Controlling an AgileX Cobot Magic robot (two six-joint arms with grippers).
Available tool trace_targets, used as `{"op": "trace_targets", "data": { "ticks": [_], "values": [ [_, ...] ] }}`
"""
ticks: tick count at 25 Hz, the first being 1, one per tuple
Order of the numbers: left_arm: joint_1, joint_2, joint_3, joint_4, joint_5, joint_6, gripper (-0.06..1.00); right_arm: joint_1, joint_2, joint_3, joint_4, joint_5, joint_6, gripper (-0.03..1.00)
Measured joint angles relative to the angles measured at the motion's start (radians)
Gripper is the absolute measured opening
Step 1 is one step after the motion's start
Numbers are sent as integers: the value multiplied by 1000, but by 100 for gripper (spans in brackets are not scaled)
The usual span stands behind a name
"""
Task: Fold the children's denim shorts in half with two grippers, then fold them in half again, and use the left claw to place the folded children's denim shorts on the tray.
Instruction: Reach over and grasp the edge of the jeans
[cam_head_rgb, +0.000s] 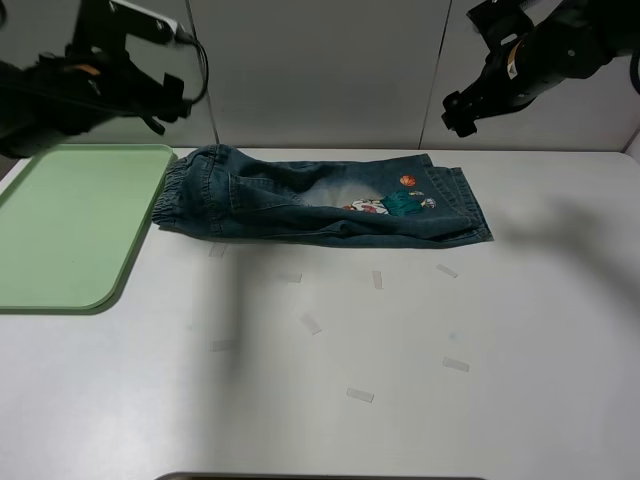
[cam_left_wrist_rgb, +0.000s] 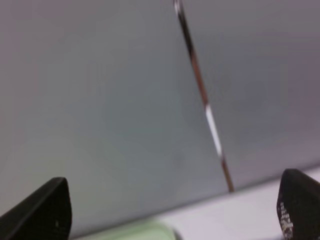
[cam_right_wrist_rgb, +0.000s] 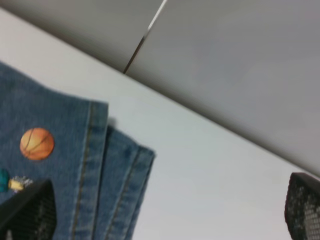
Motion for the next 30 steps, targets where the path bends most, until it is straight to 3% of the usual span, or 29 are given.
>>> {"op": "trace_targets", "data": {
  "ticks": [6,11,12,17,23,30],
  "values": [
    [-3,-233,0,0,156,14,81,0,-119,0,44,54,1,69],
    [-3,-422,0,0,363,27,81,0,-200,0,92,130,2,69],
    [-3,-498,0,0,441,27,81,0,-224,0,114,152,2,69],
    [-3,-704,0,0,610,27,81,0,-375,0,230,256,-51,69],
    [-3,-910,0,0,737,23,81,0,-550,0,306,284,-113,69],
    [-3,-1099,0,0,888,-69,81,0,-738,0,380,286,-174,69]
  ]
}}
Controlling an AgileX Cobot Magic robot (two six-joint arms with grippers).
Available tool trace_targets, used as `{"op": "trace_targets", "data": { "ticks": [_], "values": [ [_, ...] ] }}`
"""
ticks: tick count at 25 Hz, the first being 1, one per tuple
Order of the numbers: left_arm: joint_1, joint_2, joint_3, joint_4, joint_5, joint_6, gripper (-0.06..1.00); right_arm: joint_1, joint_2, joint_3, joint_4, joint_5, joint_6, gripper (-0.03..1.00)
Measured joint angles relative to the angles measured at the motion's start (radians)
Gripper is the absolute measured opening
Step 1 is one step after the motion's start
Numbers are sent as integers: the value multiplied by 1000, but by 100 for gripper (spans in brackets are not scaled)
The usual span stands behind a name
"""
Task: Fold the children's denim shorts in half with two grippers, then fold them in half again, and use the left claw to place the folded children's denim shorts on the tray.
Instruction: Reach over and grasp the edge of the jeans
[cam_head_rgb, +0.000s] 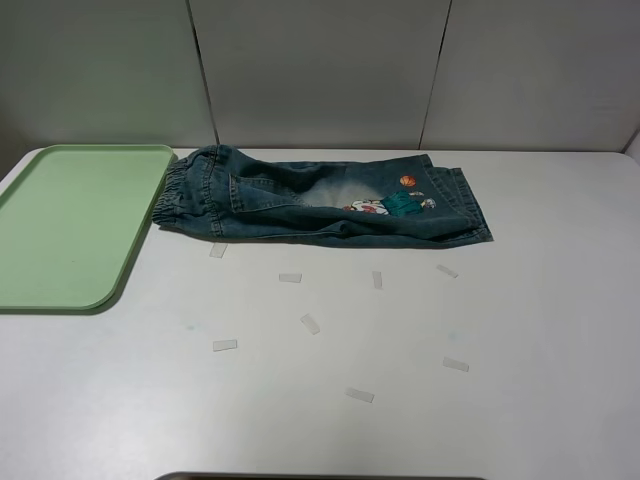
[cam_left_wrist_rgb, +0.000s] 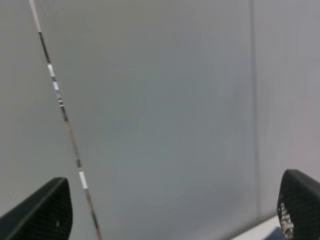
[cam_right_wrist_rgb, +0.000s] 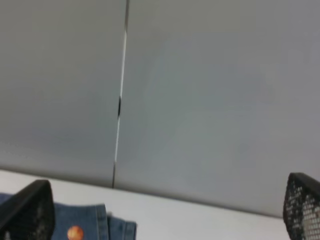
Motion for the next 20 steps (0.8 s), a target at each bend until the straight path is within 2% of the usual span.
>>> {"op": "trace_targets", "data": {
  "ticks": [4,7,11,15,17,20],
  "values": [
    [0,-76,0,11,108,-71,81,0,-89,0,23,23,-24,69],
    [0,-128,0,71,206,-173,82,0,-146,0,32,49,-26,69],
    [0,-204,0,256,337,-374,82,0,-217,0,58,83,-26,69],
    [0,-289,0,477,493,-569,82,0,-281,-1,92,109,-26,69],
    [0,-333,0,559,574,-633,82,0,-305,-1,115,116,-28,69],
    [0,-407,-1,631,690,-683,82,0,-323,-1,157,132,-49,69]
  ]
}}
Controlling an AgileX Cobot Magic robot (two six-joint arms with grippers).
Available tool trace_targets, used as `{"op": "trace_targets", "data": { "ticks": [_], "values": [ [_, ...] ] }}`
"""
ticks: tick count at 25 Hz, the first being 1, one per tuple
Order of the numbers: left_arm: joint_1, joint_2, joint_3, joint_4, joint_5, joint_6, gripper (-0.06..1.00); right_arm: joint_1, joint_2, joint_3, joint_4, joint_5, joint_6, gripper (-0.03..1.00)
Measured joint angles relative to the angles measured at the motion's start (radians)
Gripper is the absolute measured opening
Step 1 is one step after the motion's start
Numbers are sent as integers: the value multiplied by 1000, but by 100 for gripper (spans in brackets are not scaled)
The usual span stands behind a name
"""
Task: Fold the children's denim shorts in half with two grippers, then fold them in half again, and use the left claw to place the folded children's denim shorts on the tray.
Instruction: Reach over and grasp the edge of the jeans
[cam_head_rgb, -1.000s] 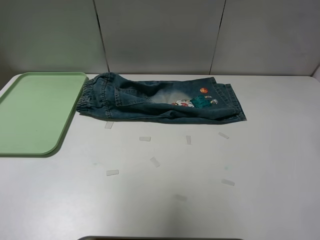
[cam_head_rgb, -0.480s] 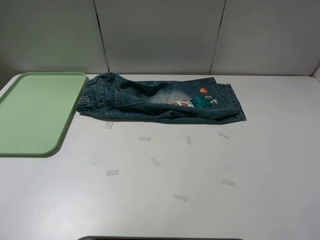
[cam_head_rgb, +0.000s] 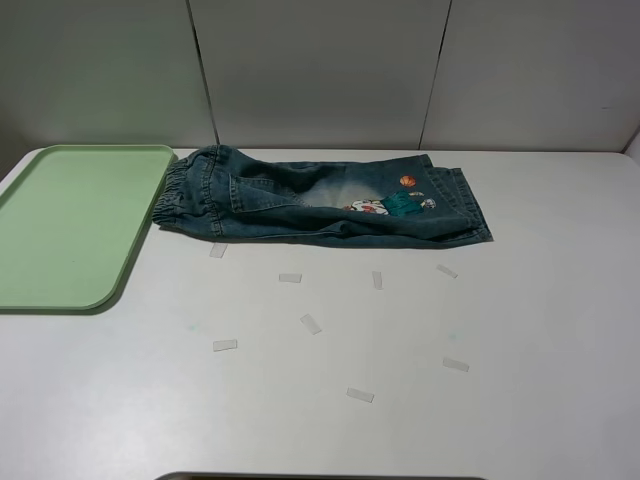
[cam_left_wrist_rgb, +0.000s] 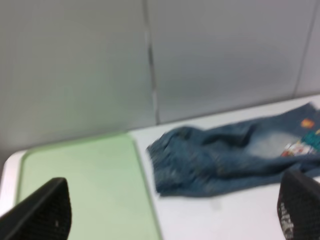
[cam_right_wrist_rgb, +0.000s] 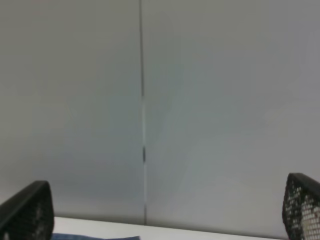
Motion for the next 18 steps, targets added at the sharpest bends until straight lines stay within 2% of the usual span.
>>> {"op": "trace_targets", "data": {
  "ticks": [5,13,18],
  "values": [
    [0,-119,-1,59,150,-21,82,0,-6,0,62,22,-46,69],
    [0,-218,-1,67,282,-31,82,0,-6,0,84,26,-55,69],
    [0,-226,16,67,282,-47,82,0,-6,0,84,26,-61,69]
  ]
}}
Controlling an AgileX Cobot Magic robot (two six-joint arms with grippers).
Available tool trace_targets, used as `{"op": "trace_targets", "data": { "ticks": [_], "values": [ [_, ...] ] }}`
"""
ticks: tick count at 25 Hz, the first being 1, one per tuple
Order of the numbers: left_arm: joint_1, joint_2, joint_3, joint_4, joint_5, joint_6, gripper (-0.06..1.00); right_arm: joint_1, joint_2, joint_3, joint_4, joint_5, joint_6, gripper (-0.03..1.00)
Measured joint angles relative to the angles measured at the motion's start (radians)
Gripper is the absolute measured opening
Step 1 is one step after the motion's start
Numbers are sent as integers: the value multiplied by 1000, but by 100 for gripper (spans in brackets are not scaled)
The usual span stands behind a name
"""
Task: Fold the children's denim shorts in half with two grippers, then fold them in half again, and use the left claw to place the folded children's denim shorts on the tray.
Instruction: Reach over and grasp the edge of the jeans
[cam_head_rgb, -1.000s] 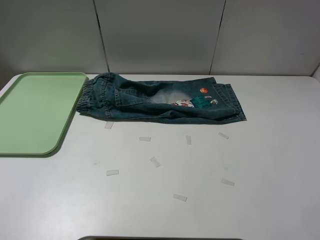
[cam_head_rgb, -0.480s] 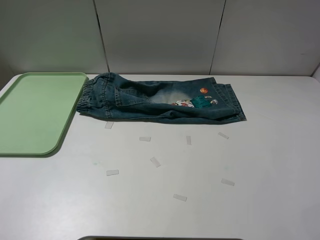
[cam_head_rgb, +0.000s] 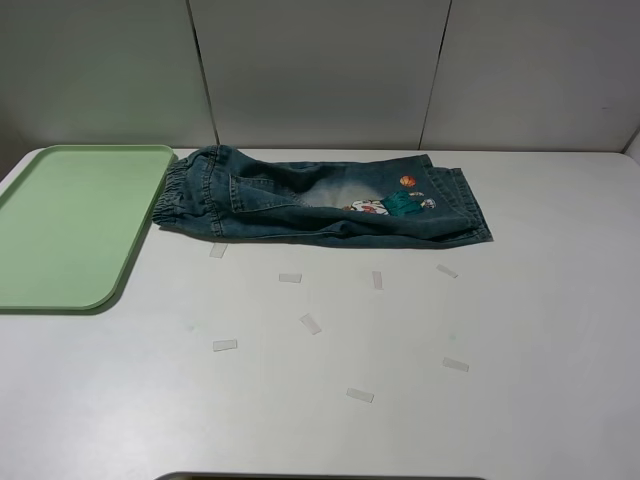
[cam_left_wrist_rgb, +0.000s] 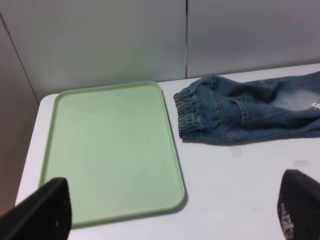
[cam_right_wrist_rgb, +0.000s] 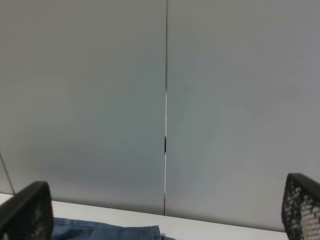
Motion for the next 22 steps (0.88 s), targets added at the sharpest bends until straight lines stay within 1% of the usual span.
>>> {"op": "trace_targets", "data": {
  "ticks": [3,8,12,14,19,22],
  "values": [
    [0,0,69,-15,0,-4,82,0,0,0,0,0,0,69],
    [0,1,259,-102,-1,-3,81,0,0,0,0,0,0,69],
    [0,2,390,-153,-17,-3,80,0,0,0,0,3,0,69],
    [0,2,415,-162,-25,-3,80,0,0,0,0,4,0,69],
    [0,3,445,-162,-83,-3,79,0,0,0,0,4,0,69],
    [0,3,449,-162,-95,-3,79,0,0,0,0,4,0,69]
  ]
}}
